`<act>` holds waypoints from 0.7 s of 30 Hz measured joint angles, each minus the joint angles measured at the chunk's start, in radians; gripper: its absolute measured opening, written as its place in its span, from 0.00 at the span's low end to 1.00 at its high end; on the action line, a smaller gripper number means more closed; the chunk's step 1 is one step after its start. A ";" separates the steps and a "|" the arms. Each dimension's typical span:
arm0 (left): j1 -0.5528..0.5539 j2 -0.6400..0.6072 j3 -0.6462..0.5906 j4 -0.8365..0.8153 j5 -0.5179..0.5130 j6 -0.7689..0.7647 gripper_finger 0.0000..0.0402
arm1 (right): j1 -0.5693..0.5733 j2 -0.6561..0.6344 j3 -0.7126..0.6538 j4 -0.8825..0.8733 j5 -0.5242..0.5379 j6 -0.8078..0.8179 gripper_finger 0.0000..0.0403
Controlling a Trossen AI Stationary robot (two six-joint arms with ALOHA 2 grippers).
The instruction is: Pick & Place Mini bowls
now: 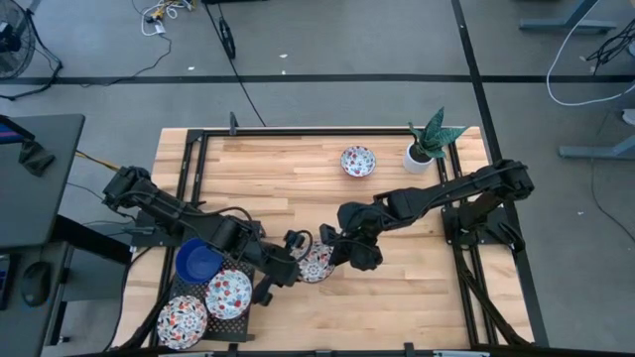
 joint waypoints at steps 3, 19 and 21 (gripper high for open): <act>-0.002 0.000 -0.001 0.008 0.013 -0.001 0.06 | 0.000 -0.001 0.000 0.024 0.007 0.001 0.12; 0.002 0.002 -0.002 -0.017 -0.018 -0.057 0.03 | 0.086 -0.064 0.003 0.079 0.002 -0.034 0.34; 0.002 0.002 -0.002 -0.026 -0.047 -0.084 0.03 | 0.113 -0.086 0.003 0.023 0.003 0.000 0.33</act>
